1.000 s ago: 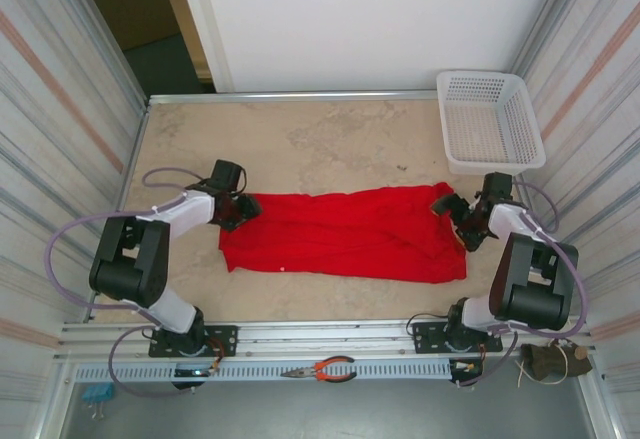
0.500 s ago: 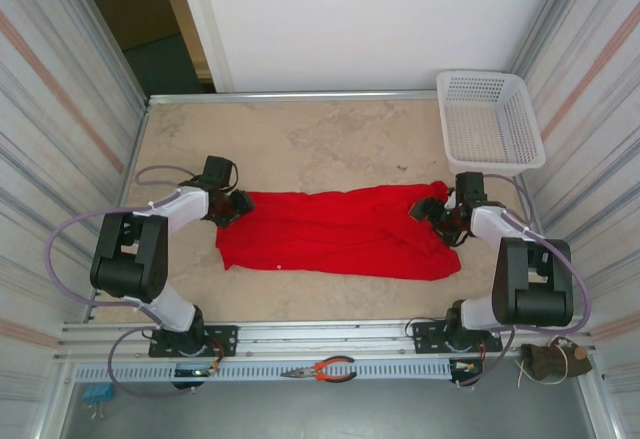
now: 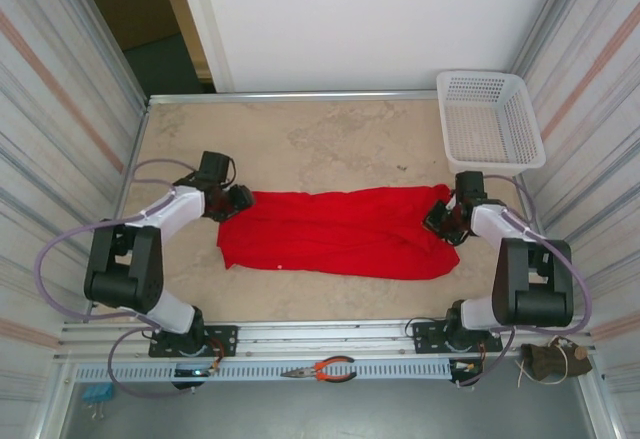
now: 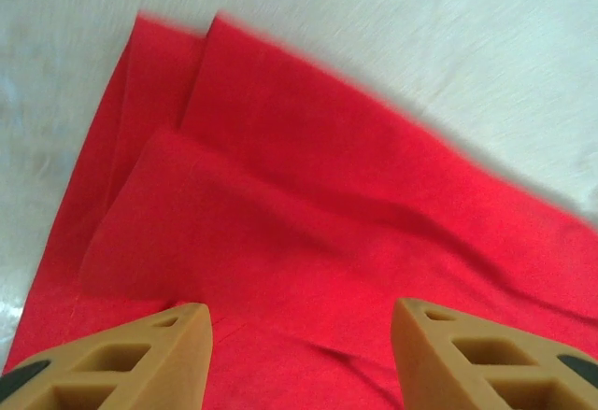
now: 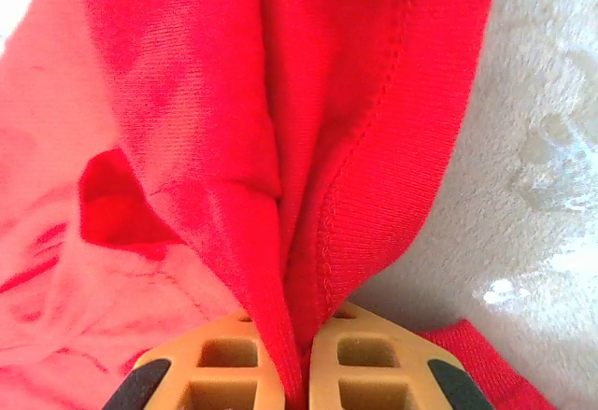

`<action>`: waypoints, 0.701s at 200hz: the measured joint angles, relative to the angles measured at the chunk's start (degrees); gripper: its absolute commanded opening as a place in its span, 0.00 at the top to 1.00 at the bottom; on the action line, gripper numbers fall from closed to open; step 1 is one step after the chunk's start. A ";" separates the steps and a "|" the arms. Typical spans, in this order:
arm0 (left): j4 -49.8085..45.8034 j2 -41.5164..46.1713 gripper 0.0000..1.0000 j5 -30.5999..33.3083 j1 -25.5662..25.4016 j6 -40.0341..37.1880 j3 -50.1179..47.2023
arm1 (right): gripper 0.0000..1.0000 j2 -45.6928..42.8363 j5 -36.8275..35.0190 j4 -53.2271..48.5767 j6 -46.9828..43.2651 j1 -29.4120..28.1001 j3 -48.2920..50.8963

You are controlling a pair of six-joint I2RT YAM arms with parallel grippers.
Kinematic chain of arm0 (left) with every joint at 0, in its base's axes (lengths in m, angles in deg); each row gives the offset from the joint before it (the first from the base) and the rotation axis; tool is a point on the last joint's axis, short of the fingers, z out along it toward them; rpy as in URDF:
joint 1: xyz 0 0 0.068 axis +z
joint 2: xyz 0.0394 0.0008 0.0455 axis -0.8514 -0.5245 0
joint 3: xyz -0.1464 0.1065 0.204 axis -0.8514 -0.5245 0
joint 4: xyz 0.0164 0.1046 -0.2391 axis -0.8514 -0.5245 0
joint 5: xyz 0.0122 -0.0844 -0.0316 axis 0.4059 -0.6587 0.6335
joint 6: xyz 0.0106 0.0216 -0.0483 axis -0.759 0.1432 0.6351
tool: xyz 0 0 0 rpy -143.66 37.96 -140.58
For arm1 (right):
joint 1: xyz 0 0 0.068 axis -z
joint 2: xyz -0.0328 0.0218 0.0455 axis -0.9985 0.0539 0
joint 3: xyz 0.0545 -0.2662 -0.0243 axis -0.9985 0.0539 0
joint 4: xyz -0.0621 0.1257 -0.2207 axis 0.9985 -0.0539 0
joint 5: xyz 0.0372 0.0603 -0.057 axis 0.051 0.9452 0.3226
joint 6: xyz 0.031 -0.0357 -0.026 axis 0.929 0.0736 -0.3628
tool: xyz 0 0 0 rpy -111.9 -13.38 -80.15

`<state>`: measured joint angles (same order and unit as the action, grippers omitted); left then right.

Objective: Fold the inside-out t-shirt

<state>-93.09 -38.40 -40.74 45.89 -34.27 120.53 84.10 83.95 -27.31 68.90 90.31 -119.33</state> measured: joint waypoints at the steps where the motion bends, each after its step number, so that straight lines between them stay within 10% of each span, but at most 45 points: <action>1: 0.00 -0.09 0.47 0.00 -0.09 0.02 -0.09 | 1.00 -0.07 0.00 -0.07 0.00 0.02 -0.07; 69: 2.71 -3.26 0.44 2.03 -12.11 3.45 0.68 | 1.00 -8.55 -0.98 -11.72 0.13 -2.12 -10.80; 140: -4.33 4.70 0.35 -3.15 -3.13 1.11 9.01 | 1.00 -8.41 -10.86 -20.20 6.64 -26.34 -25.68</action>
<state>-97.42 -33.70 -43.89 42.77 -33.16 129.54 75.69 73.09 -47.50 75.54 63.97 -145.01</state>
